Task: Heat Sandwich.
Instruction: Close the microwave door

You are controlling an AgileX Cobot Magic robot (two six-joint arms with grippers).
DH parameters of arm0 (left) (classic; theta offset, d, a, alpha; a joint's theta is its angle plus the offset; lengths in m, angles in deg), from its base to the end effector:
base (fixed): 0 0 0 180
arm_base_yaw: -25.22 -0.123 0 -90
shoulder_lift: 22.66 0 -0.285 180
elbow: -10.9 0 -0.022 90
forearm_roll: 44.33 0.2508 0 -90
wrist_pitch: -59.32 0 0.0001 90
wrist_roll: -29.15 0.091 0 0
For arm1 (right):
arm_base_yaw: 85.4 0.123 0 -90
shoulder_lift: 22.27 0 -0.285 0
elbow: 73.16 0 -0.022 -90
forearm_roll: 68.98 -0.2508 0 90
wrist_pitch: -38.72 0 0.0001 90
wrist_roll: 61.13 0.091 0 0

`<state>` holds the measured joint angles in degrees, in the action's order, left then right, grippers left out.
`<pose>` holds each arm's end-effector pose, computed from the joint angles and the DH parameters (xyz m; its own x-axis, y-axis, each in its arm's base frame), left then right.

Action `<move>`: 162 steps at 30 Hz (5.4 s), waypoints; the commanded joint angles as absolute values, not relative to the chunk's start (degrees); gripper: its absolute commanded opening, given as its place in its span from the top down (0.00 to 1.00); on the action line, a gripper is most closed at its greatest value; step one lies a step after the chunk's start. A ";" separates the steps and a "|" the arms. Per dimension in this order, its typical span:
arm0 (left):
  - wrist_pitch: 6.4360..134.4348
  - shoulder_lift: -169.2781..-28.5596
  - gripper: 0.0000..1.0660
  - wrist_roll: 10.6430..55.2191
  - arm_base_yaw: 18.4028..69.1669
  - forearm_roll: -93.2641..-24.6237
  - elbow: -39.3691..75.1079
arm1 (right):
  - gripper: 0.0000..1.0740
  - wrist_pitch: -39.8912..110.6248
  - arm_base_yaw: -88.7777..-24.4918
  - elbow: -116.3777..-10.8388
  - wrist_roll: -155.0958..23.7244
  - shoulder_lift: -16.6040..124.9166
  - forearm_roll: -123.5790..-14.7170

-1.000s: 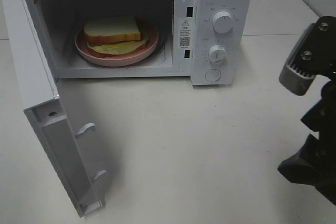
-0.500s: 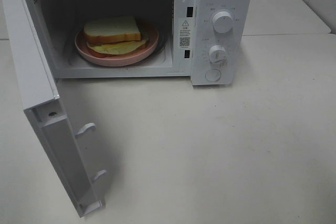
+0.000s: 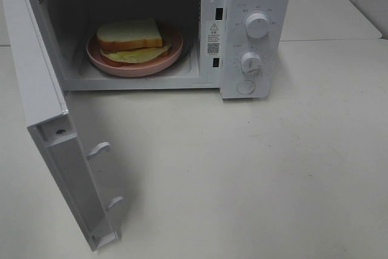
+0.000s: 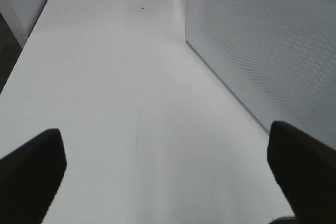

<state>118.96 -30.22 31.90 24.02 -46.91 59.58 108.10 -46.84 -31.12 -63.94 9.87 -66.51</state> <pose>-0.0044 -0.0036 0.2784 -0.4355 0.0161 -0.9000 0.0250 0.9997 0.0058 0.0398 0.0270 0.2910 -0.5889 -0.5514 -0.5909 -0.6432 0.7624 -0.0705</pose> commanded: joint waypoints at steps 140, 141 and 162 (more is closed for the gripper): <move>94.33 -53.43 0.39 31.33 23.90 -47.37 60.10 | 0.29 97.96 -83.39 -24.93 -61.13 -16.20 -67.14; 93.53 -54.17 0.43 31.33 23.90 -47.48 60.27 | 0.29 97.96 -83.39 -24.93 -61.13 -16.20 -67.14; 58.06 -75.43 1.00 31.38 23.90 -47.43 68.69 | 0.29 97.96 -83.39 -24.93 -61.13 -16.20 -67.14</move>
<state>63.90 -74.28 31.90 24.02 -47.37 67.95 98.36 -83.05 -25.16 -61.13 -14.71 -67.37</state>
